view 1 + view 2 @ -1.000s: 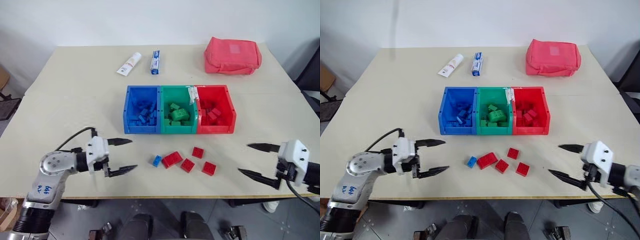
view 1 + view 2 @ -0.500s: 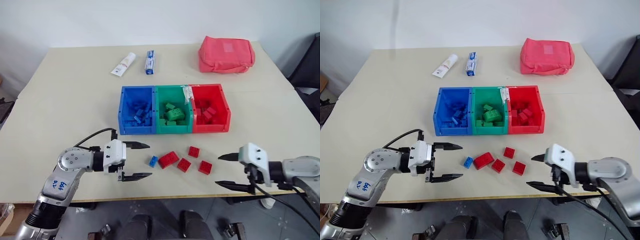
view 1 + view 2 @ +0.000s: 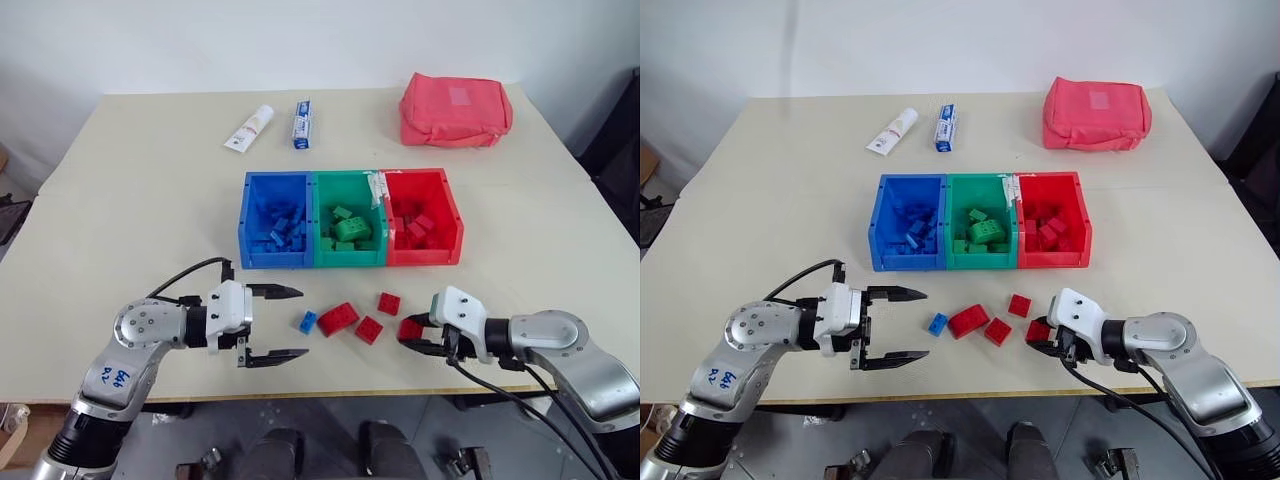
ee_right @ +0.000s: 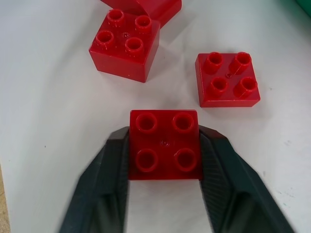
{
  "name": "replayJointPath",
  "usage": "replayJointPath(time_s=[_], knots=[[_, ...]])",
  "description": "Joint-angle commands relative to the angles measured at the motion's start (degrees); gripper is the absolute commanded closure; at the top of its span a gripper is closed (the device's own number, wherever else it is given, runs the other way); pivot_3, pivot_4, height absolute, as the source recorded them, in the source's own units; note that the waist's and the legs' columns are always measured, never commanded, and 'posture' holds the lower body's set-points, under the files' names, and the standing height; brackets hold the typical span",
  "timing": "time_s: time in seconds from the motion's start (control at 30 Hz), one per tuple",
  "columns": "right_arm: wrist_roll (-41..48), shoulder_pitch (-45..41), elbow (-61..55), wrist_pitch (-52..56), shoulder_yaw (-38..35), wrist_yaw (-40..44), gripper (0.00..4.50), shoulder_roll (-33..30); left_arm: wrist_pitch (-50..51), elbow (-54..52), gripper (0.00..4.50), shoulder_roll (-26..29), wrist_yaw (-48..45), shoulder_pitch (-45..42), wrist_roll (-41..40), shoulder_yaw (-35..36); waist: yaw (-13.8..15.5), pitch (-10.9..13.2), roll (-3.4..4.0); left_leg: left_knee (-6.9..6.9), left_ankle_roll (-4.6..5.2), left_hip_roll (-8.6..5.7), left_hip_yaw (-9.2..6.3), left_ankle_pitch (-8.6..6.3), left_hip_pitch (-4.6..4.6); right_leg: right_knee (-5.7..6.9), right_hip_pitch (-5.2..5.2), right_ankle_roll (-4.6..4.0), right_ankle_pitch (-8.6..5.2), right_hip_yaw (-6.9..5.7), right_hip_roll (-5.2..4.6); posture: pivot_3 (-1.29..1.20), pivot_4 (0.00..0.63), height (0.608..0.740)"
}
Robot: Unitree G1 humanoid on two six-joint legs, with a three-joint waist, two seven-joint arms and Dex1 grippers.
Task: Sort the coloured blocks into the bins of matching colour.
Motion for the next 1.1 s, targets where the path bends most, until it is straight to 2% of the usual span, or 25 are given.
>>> replayJointPath(time_s=[0.03, 0.17, 0.3, 0.4, 0.47, 0.53, 0.63, 0.7, 0.73, 0.8, 0.93, 1.1], knots=[[5.8, -2.5, -2.2, 4.6, -6.5, -2.2, 3.03, 1.8, 1.3, -3.2, 0.00, -1.1, 2.3, 0.0, -2.9, 2.4, 0.0, 0.0, -0.01, 0.00, 0.00, 0.00, 0.00, 0.00, -0.01, 0.00, 0.00, 0.00, 0.00, 0.00, 0.00, 0.00, 0.150, 0.740], [12.2, -12.2, -0.7, 12.5, -13.6, -9.5, 3.03, 6.8, 4.6, -3.4, 0.00, -4.7, 8.9, -1.4, -5.0, 5.6, -0.2, 0.0, 0.00, 0.02, -0.02, 0.02, 0.02, 0.01, -0.01, 0.04, -0.04, -0.02, 0.02, 0.03, 0.01, 0.00, 0.150, 0.740], [4.6, -24.2, 10.6, 9.2, -10.9, -17.4, 3.03, 10.6, 5.9, -1.3, 0.00, -6.1, 13.0, -2.4, -3.9, 7.1, -0.2, 0.0, 0.00, -0.04, -0.10, 0.09, 0.00, 0.02, 0.00, 0.05, -0.08, -0.07, 0.03, -0.02, 0.09, 0.00, 0.150, 0.740], [1.3, -29.1, 16.9, 7.7, -9.3, -20.6, 3.03, 13.2, 6.0, -0.4, 0.00, -6.8, 14.4, -3.1, -4.1, 8.0, -0.2, 0.0, 0.00, -0.05, -0.09, 0.05, 0.03, 0.03, -0.02, 0.04, -0.12, -0.07, 0.03, -0.01, 0.08, 0.00, 0.150, 0.740], [-0.2, -30.9, 19.8, 6.0, -9.1, -22.0, 2.30, 14.6, 6.2, -0.2, 0.00, -6.4, 14.5, -3.0, -4.3, 8.7, -0.1, 0.0, 0.00, -0.12, -0.09, 0.06, 0.02, 0.02, -0.05, 0.03, -0.19, -0.08, 0.03, -0.05, 0.08, 0.00, 0.150, 0.740], [-1.1, -31.7, 21.3, 4.4, -9.0, -22.6, 1.76, 15.4, 6.2, -0.1, 0.00, -5.9, 14.4, -2.6, -4.5, 9.4, -0.2, 0.0, 0.00, -0.11, -0.08, 0.06, 0.01, 0.02, -0.17, 0.09, -0.28, -0.09, 0.03, -0.07, 0.08, 0.00, 0.150, 0.740], [-0.3, -31.4, 21.0, 2.5, -9.5, -20.2, 0.78, 15.4, 5.7, -0.2, 0.00, -4.4, 13.1, -1.2, -4.9, 10.9, -0.3, 0.0, 0.00, -0.11, -0.04, 0.05, 0.02, 0.00, -0.24, 0.09, -0.30, -0.08, 0.03, -0.10, 0.07, 0.00, 0.150, 0.740], [1.2, -28.5, 18.0, -0.3, -10.7, -16.7, 0.17, 13.8, 1.8, 0.6, 0.00, -2.7, 10.8, -1.2, -2.1, 10.1, -0.5, 0.0, 0.00, -0.14, -0.04, 0.05, 0.02, 0.00, -0.24, 0.07, -0.30, -0.08, 0.03, -0.11, 0.07, 0.00, 0.150, 0.740], [2.2, -25.8, 15.8, -3.3, -11.7, -13.3, 0.03, 12.5, -0.2, 1.1, 0.00, -1.9, 9.4, -1.3, -0.8, 9.4, -0.3, 0.0, 0.00, -0.15, -0.04, 0.06, 0.01, 0.00, -0.25, 0.05, -0.30, -0.08, 0.03, -0.12, 0.07, 0.00, 0.150, 0.740], [3.5, -21.6, 12.9, -8.4, -12.7, -7.8, 0.03, 10.2, -1.7, 1.9, 0.00, -1.6, 8.3, -1.7, -0.2, 8.8, 0.2, 0.0, 0.00, -0.18, -0.05, 0.06, -0.04, -0.01, -0.25, -0.03, -0.28, -0.08, 0.03, -0.19, 0.08, 0.00, 0.150, 0.740], [7.4, -6.0, 8.0, -12.9, -19.1, 4.4, 0.03, 2.1, -5.5, 5.3, 0.00, -0.7, 4.3, -2.4, 1.6, 6.2, 0.2, 0.0, 0.01, -0.08, 0.10, -0.03, -0.04, -0.07, -0.24, -0.24, -0.13, -0.05, 0.04, -0.22, 0.09, 0.00, 0.150, 0.740], [5.5, 5.9, 11.8, -18.5, -22.5, 11.1, 0.03, -4.1, -8.0, 8.3, 0.00, 0.0, 0.9, -2.2, 2.1, 4.9, -0.4, 0.0, 0.01, 0.01, 0.13, 0.04, 0.18, -0.09, -0.16, -0.25, -0.07, 0.02, 0.08, -0.13, 0.05, 0.00, 0.150, 0.740]])
